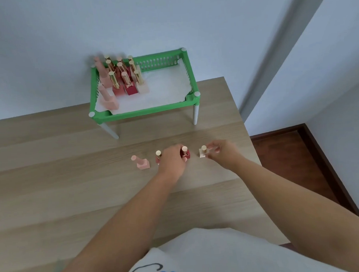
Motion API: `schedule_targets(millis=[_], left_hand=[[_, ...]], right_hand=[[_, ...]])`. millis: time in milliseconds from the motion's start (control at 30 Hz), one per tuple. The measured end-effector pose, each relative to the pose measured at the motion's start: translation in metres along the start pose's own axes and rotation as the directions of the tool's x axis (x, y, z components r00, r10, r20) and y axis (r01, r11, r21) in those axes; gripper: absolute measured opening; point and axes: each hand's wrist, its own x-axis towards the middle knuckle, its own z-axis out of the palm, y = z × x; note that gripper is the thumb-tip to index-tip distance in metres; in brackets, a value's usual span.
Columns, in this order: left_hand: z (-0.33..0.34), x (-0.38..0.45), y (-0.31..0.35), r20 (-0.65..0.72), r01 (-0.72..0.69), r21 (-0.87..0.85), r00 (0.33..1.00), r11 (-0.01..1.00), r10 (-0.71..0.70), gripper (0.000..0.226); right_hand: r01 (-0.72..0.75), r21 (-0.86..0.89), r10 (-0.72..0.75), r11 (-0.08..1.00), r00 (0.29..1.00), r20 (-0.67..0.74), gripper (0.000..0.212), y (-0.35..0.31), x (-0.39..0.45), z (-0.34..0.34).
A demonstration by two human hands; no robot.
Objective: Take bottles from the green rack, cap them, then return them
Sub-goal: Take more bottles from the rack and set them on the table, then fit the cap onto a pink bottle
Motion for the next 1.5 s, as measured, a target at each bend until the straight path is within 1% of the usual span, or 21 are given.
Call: schedule_targets(millis=[67,133,233,300,367,433,467,533,633,733,800,900,967,1033,1100,1200,1300,1367,1433,1500], left_hand=[[0.0,-0.001,0.0,0.002,-0.004,0.02,1.0,1.0,0.004,0.021],[-0.001,-0.002,0.0,0.002,-0.005,0.019,1.0,1.0,0.005,0.024],[-0.009,-0.009,0.002,0.049,-0.044,0.0,0.998,0.999,0.044,0.054],[-0.019,-0.022,0.002,0.032,-0.092,-0.032,0.995,0.995,0.093,0.065],[-0.031,-0.041,-0.003,-0.039,-0.14,-0.077,0.99,0.987,0.137,0.064],[-0.042,-0.062,-0.014,-0.125,-0.171,-0.147,0.98,0.974,0.154,0.054],[-0.047,-0.071,-0.023,-0.161,-0.164,-0.197,0.978,0.967,0.133,0.046],[-0.054,-0.083,-0.043,-0.221,-0.102,-0.31,0.975,0.945,0.033,0.034],[-0.059,-0.083,-0.076,-0.267,0.019,-0.438,0.952,0.899,-0.151,0.035],[-0.059,-0.069,-0.102,-0.281,0.108,-0.482,0.921,0.87,-0.271,0.039],[-0.058,-0.057,-0.112,-0.258,0.116,-0.463,0.931,0.879,-0.259,0.045],[-0.051,-0.042,-0.122,-0.217,0.074,-0.353,0.963,0.933,-0.159,0.053],[-0.047,-0.037,-0.122,-0.226,0.023,-0.3,0.969,0.954,-0.094,0.043],[-0.043,-0.034,-0.122,-0.245,-0.006,-0.284,0.967,0.959,-0.067,0.028],[-0.042,-0.033,-0.121,-0.247,0.005,-0.313,0.965,0.95,-0.086,0.023],[-0.041,-0.035,-0.124,-0.227,0.029,-0.349,0.967,0.937,-0.114,0.023],[-0.039,-0.04,-0.124,-0.226,0.025,-0.372,0.967,0.928,-0.117,0.029],[-0.038,-0.044,-0.125,-0.228,0.016,-0.379,0.968,0.925,-0.11,0.027],[-0.038,-0.049,-0.125,-0.209,0.017,-0.432,0.971,0.902,-0.119,0.026],[-0.039,-0.055,-0.126,-0.2,0.001,-0.482,0.973,0.876,-0.111,0.026]], right_hand=[[-0.004,-0.004,0.004,1.0,1.0,-0.007,0.019,0.004,0.002,0.001],[-0.017,-0.013,0.016,1.0,1.0,-0.022,0.026,0.006,0.002,0.001],[0.002,-0.039,-0.004,0.999,0.999,-0.047,0.041,0.005,-0.002,-0.002],[0.053,-0.041,-0.055,0.998,0.996,-0.075,0.05,0.003,-0.009,-0.004],[0.109,-0.008,-0.11,0.994,0.986,-0.123,0.053,-0.003,-0.02,-0.006],[0.195,0.023,-0.188,0.98,0.966,-0.18,0.052,-0.013,-0.032,-0.004],[0.238,0.031,-0.227,0.971,0.952,-0.206,0.052,-0.018,-0.038,-0.002],[0.313,0.004,-0.302,0.95,0.921,-0.248,0.048,-0.031,-0.047,0.004],[0.433,-0.123,-0.45,0.893,0.858,-0.248,0.037,-0.058,-0.051,0.018],[0.552,-0.255,-0.597,0.794,0.786,-0.16,0.03,-0.087,-0.043,0.034],[0.613,-0.313,-0.661,0.725,0.748,-0.067,0.028,-0.105,-0.033,0.044],[0.636,-0.399,-0.633,0.66,0.757,0.161,0.033,-0.13,-0.017,0.058],[0.66,-0.457,-0.589,0.596,0.747,0.308,0.039,-0.141,-0.008,0.069],[0.672,-0.505,-0.536,0.542,0.738,0.409,0.043,-0.15,-0.002,0.079],[0.667,-0.541,-0.498,0.512,0.744,0.446,0.041,-0.153,0.0,0.086],[0.659,-0.589,-0.488,0.467,0.748,0.45,0.038,-0.157,0.002,0.097],[0.679,-0.622,-0.488,0.389,0.725,0.486,0.039,-0.16,0.001,0.101],[0.695,-0.626,-0.513,0.354,0.704,0.491,0.034,-0.162,-0.002,0.103],[0.698,-0.613,-0.535,0.369,0.699,0.474,0.029,-0.16,-0.005,0.102],[0.692,-0.59,-0.531,0.417,0.712,0.46,0.026,-0.157,-0.009,0.098]])
